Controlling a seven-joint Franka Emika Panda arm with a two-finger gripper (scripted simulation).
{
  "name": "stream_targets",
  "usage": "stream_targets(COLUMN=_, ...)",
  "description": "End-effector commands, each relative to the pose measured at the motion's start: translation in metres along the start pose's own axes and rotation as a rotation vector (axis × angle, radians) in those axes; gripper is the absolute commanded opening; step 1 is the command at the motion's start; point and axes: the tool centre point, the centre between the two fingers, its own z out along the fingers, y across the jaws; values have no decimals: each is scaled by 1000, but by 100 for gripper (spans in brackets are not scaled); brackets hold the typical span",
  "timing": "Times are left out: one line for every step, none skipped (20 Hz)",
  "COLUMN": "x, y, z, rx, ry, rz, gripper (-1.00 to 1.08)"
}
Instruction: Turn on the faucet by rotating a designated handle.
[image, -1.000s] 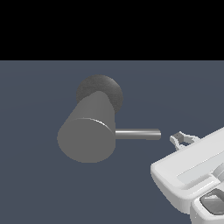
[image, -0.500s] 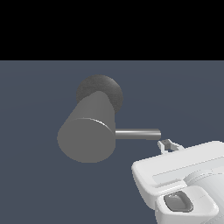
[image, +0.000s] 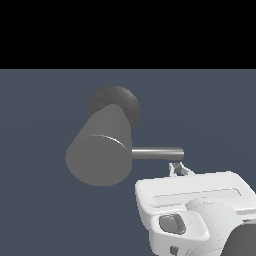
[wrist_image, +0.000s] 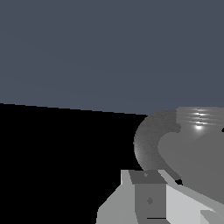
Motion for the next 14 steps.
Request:
stream_targets(x=2, y=4, z=2, rx=18, ry=-2, rz=21, gripper=-100)
stream_targets(x=3, y=5, z=3, rx=24, ry=-2, rz=28, gripper=-100)
stream_targets(x=4, y=6, z=4, rx=29, ry=-3, rz=35, gripper=-100)
stream_targets(x=4, y=7, z=4, rx=34, ry=-3, rz=40, gripper=-100)
stream_targets(x=5, y=8, z=5, rx=38, ry=-3, rz=45, gripper=-100)
stream_targets(x=5, y=9, z=6, rx=42, ry=-4, rz=50, gripper=-100)
stream_targets(x=6, y=10, z=6, rx=45, ry=-4, rz=54, gripper=-100)
stream_targets(x=6, y=10, z=7, rx=47, ry=-4, rz=57, gripper=-100)
stream_targets(x=6, y=11, z=7, rx=49, ry=-4, rz=59, gripper=-100)
stream_targets(x=6, y=11, z=7, rx=51, ry=-4, rz=61, gripper=-100)
stream_targets(x=7, y=11, z=7, rx=52, ry=-4, rz=62, gripper=-100)
stream_targets(x=7, y=11, z=8, rx=52, ry=-4, rz=63, gripper=-100)
stream_targets(x=7, y=11, z=8, rx=52, ry=-4, rz=63, gripper=-100)
stream_targets(x=7, y=11, z=8, rx=52, ry=-4, rz=63, gripper=-100)
